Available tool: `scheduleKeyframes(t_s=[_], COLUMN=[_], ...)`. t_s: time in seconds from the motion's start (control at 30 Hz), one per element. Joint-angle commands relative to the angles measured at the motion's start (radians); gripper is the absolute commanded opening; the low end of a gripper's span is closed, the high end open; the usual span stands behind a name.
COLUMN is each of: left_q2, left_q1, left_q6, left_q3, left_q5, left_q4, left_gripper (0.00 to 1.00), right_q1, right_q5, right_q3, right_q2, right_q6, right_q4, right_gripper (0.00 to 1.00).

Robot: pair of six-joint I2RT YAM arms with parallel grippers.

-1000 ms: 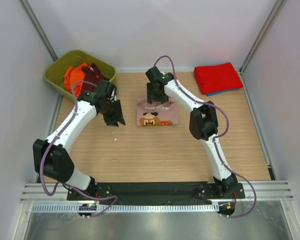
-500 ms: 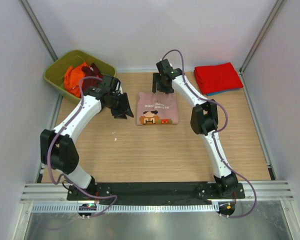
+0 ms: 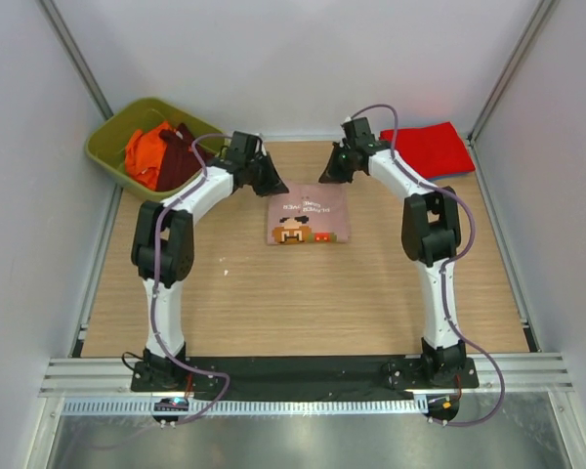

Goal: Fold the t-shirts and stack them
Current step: Fold the tshirt

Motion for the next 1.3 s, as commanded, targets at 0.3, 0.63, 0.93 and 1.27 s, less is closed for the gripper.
scheduleKeyframes(t_s=[0.3,0.63,0.93,1.27], left_q2=[0.265,0.331,0.337,0.319], left_q1=[0.001,0.033,0.036,0.027], left_q6=[-0.006,0.034,0.130,0.149], left_q3=[0.122,0.127,0.396,0.527], left_q5=[-0.131,-0.190,-0.229,-0.204], left_q4=[0.288,0.280,0.037,-0.149], left_gripper=[0.00,0.01,0.03,0.05], right_q1=[-0.132,-0.220,-0.224,-0.218], right_q5=[-0.221,-0.252,-0.228,-0.119], right_q3=[-0.312,-0.366,-0.123,0.059], right_q2=[0.036,0.131,0.141,0.033], right_q6=[0.178,0.225,0.126,-0.043], right_q4=[0.562,0.685,0.400,0.053], right_gripper=[0.01,0.02,0.11,0.32])
